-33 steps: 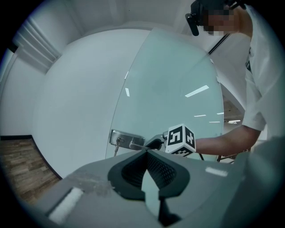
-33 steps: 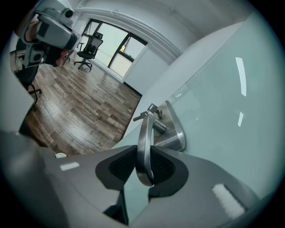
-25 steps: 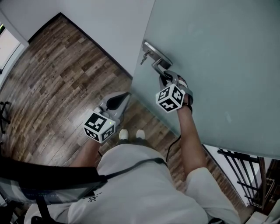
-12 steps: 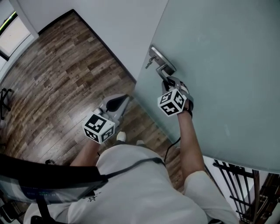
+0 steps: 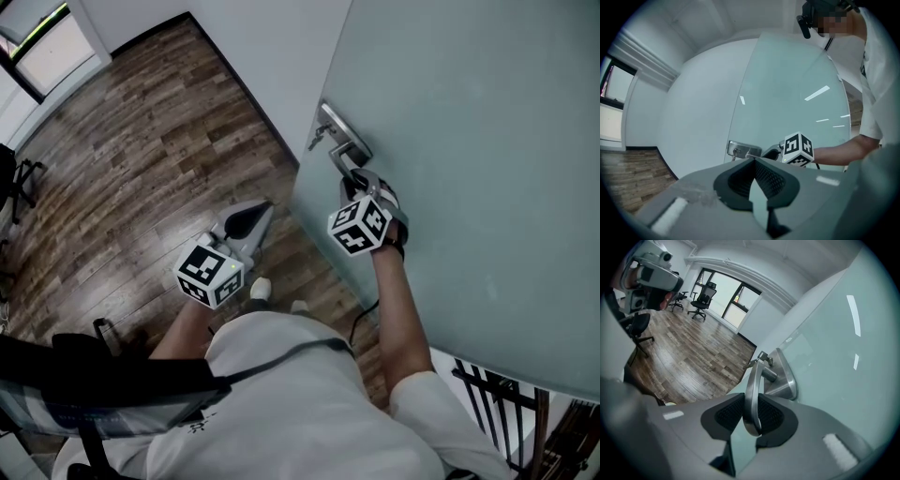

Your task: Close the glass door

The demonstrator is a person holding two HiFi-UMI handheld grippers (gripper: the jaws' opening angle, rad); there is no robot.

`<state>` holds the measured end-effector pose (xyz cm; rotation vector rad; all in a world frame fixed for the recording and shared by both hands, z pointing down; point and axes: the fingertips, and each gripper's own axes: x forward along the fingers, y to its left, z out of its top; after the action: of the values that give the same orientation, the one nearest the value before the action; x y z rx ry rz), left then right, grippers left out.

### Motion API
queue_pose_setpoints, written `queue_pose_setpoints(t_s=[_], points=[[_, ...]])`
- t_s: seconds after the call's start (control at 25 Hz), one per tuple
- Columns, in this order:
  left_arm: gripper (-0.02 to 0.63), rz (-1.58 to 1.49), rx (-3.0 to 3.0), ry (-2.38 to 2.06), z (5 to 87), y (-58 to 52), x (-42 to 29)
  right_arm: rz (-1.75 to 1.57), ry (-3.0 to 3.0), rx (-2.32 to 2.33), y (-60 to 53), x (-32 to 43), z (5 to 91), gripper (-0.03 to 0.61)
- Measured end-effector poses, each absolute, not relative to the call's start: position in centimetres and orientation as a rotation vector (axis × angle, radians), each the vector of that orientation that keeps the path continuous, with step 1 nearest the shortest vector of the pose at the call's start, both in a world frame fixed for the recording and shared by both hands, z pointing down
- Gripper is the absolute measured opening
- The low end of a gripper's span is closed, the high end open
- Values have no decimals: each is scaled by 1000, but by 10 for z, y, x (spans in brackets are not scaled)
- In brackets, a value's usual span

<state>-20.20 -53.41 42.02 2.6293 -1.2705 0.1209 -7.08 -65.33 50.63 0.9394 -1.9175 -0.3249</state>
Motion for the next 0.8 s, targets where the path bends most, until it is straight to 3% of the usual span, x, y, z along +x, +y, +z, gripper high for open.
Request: queue_pose_setpoints(t_s=[0.8], points=[[2, 90, 2299, -1773, 421, -402, -195, -441, -2041, 843, -585, -116, 498, 91]])
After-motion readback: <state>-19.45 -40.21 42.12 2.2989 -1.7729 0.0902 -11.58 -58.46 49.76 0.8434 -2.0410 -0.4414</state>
